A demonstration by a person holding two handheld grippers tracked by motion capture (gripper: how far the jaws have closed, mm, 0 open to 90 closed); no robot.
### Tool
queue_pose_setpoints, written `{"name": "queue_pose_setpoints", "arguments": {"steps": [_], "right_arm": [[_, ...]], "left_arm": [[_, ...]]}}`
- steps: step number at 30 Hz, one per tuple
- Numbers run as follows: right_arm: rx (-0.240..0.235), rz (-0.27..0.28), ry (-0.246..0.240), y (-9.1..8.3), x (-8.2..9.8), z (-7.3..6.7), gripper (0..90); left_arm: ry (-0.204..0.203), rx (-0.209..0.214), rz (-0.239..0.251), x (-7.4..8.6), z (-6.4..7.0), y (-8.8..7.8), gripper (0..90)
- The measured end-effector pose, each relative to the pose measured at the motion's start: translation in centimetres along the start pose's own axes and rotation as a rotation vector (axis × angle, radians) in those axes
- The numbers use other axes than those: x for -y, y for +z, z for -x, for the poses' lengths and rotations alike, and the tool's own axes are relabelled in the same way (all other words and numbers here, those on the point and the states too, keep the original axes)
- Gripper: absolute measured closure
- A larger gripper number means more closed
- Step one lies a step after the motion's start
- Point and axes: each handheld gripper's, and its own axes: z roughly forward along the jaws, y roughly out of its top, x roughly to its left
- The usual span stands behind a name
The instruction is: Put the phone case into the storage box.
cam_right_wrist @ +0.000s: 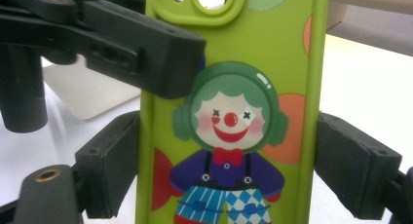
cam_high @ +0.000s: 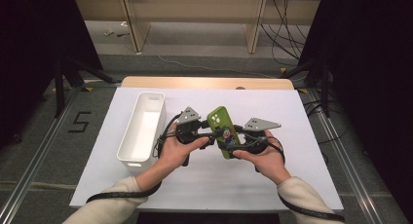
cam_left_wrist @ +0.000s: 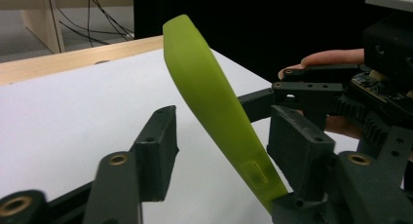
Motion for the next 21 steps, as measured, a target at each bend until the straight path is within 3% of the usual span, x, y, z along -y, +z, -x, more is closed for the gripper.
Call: {"name": "queue_pose_setpoints", "arguments": {"steps": [7, 21], "right_arm": [[0.011, 0.004, -0.006, -0.03, -0.02, 0.01, 16.8], [0.026, 0.000, -0.049, 0.04, -0.01, -0.26, 16.6]], "left_arm": [[-0.025, 0.008, 0.001, -0.02, 0.07, 0.37, 52.9], [-0.020, 0.044, 0.017, 0.08, 0.73, 0.85, 72.4]]}}
